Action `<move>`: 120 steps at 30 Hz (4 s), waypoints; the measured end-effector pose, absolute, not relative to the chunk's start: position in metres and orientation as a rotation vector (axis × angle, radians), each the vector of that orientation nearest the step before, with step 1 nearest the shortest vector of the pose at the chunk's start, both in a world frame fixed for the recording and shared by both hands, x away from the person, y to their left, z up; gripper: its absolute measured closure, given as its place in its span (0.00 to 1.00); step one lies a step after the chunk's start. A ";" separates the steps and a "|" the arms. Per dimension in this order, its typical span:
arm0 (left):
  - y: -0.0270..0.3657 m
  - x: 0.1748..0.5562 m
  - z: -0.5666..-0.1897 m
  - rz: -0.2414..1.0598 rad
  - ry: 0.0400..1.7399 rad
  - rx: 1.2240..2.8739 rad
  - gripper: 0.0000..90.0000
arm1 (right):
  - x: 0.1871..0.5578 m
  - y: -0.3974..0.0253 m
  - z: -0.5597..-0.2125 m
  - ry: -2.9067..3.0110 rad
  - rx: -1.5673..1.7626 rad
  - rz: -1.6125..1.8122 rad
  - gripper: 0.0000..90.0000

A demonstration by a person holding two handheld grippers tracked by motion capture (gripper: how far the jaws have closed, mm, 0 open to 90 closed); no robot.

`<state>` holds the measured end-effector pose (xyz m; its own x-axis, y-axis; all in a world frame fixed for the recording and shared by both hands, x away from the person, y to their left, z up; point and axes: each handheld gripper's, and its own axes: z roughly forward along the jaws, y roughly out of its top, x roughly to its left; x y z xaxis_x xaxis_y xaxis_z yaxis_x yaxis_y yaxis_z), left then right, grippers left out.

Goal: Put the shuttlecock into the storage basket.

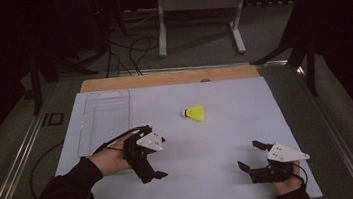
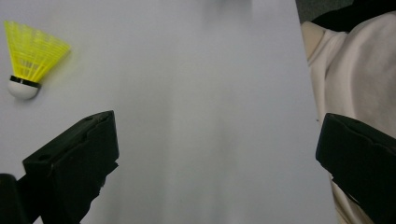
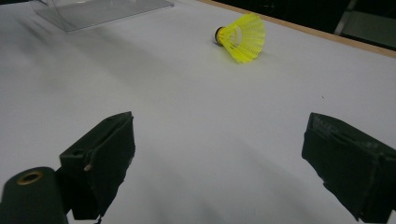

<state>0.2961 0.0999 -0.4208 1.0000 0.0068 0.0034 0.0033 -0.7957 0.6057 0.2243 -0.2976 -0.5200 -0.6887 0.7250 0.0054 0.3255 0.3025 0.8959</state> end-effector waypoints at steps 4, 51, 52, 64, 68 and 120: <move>0.094 0.303 -0.418 -0.006 0.024 2.488 0.00 | 0.224 -0.298 -0.520 2.176 0.936 1.351 0.11; 0.041 0.411 -0.446 0.057 0.076 2.512 0.00 | 0.224 -0.298 -0.522 2.182 0.935 1.363 0.11; 0.040 0.414 -0.447 0.061 0.077 2.517 0.00 | 0.224 -0.298 -0.522 2.182 0.933 1.363 0.11; 0.028 0.433 -0.469 0.070 0.063 2.550 0.00 | 0.223 -0.298 -0.522 2.181 0.935 1.362 0.11; 0.022 0.438 -0.477 0.074 0.065 2.556 0.00 | 0.224 -0.298 -0.523 2.185 0.941 1.362 0.11; 0.006 0.488 -0.529 0.181 0.182 2.681 0.50 | 0.224 -0.301 -0.525 2.186 0.971 1.401 0.11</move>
<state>0.4876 0.0056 -0.5292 0.9827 0.1571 0.0976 0.0990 -0.8927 0.4397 0.2242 -0.3014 -0.5248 -0.6953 0.7165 0.0569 0.3511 0.2694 0.8967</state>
